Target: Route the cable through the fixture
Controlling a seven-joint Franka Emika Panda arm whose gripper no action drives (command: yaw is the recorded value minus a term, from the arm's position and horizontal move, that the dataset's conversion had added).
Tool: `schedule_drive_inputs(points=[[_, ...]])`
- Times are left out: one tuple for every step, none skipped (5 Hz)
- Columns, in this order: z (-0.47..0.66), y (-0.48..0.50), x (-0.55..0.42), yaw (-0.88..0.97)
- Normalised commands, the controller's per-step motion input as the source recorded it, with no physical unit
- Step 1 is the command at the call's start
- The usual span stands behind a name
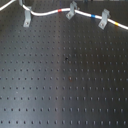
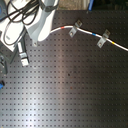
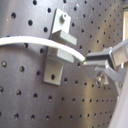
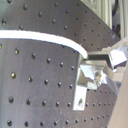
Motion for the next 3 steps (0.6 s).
schedule_drive_inputs(points=[[0.52,0.231,-0.053,-0.03],[0.49,0.218,-0.144,-0.06],[0.16,0.069,-0.057,-0.07]])
